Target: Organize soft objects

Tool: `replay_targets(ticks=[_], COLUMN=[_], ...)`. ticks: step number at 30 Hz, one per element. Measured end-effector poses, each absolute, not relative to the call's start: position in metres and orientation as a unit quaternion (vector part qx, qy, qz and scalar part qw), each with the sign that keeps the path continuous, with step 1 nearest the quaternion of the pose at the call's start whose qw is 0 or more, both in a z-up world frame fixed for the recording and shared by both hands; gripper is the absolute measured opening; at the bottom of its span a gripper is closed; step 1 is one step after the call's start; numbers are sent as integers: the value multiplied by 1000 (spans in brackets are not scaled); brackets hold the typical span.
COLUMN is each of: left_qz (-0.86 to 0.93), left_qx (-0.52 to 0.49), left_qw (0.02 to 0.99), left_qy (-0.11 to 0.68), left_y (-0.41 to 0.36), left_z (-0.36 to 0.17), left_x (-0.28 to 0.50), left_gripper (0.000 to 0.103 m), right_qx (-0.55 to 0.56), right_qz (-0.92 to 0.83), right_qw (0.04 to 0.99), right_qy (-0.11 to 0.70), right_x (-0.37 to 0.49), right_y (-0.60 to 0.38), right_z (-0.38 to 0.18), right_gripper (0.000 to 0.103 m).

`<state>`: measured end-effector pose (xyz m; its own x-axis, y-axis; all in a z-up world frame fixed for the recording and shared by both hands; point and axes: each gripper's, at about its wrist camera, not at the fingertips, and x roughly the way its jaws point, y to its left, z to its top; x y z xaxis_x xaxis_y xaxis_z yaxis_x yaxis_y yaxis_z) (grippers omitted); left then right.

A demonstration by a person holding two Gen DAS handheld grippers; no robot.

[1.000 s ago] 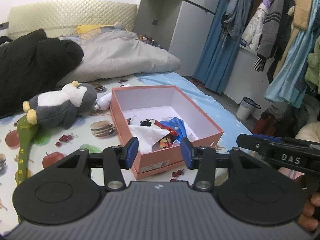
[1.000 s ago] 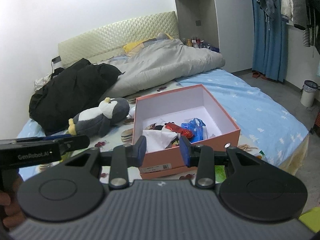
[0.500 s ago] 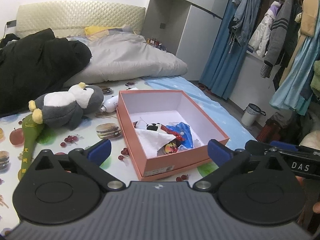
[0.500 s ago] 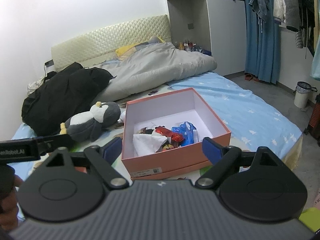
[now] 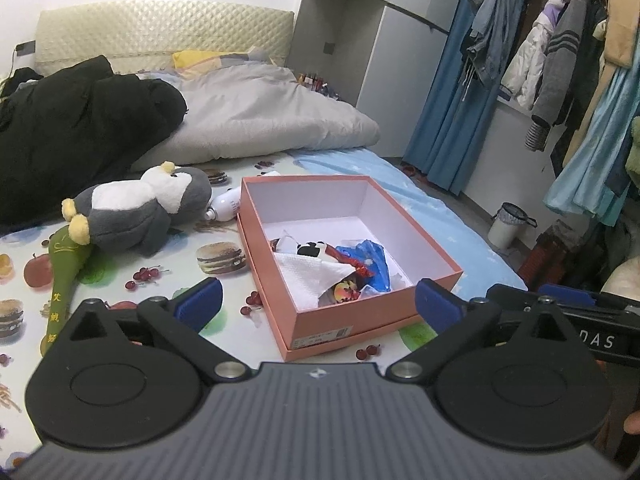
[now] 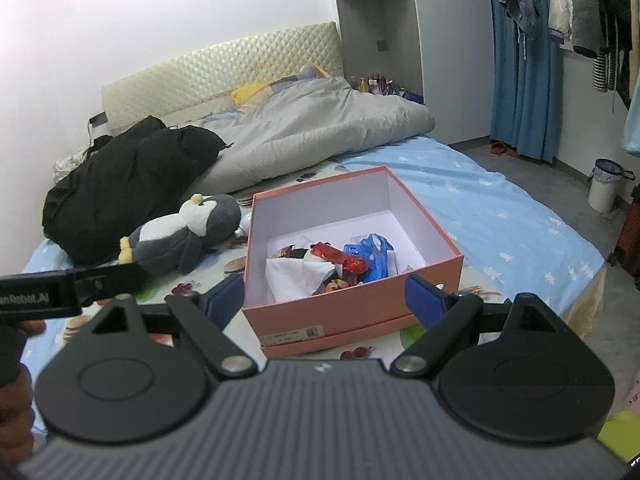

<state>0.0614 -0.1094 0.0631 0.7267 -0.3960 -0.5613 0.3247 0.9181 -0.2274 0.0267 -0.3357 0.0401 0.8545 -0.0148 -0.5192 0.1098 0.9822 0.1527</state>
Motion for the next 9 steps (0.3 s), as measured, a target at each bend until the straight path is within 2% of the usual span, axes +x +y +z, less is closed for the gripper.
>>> replay_targets(ticks=[9], left_qz=[-192], left_qx=[-58], left_qw=[927], left_qy=[318], left_y=[-106], left_z=[57], left_x=[63], left_gripper=[103], right_qx=[90], right_qz=[-28], right_qw=[960], right_qy=[265], right_x=[26], right_y=[-335], right_z=[41], right_gripper=[89])
